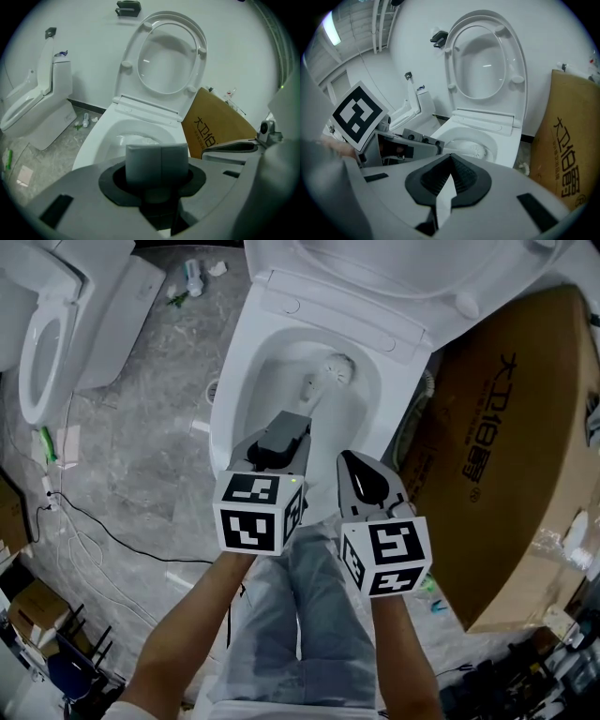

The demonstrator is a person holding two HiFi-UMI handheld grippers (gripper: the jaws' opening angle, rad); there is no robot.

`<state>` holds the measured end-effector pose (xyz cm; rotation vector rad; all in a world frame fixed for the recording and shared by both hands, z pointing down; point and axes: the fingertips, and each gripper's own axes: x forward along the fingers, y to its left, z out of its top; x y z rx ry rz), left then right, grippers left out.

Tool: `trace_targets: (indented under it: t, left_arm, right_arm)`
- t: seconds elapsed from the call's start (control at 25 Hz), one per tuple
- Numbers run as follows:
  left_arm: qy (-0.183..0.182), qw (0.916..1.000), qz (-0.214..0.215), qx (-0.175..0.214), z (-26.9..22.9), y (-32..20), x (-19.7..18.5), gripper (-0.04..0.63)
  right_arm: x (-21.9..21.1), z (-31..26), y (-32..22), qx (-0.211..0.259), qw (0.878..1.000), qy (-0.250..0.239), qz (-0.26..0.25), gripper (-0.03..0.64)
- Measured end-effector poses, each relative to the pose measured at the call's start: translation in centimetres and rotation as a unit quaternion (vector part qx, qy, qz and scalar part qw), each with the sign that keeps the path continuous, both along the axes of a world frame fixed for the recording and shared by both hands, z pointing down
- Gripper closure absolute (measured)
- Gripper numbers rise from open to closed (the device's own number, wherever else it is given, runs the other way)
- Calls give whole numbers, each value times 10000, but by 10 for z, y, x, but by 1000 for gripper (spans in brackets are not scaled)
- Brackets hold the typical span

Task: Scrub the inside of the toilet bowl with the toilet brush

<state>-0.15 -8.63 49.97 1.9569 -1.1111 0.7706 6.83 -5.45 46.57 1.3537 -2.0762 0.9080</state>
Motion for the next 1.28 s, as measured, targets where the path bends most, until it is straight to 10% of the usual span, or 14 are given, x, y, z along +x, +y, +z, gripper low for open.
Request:
trace_targets:
  t: [1.28]
  left_arm:
    - [-969, 9937, -568, -52, -14, 6, -84, 439]
  right_arm:
    - [-36, -5, 6, -23, 9996, -217, -191, 614]
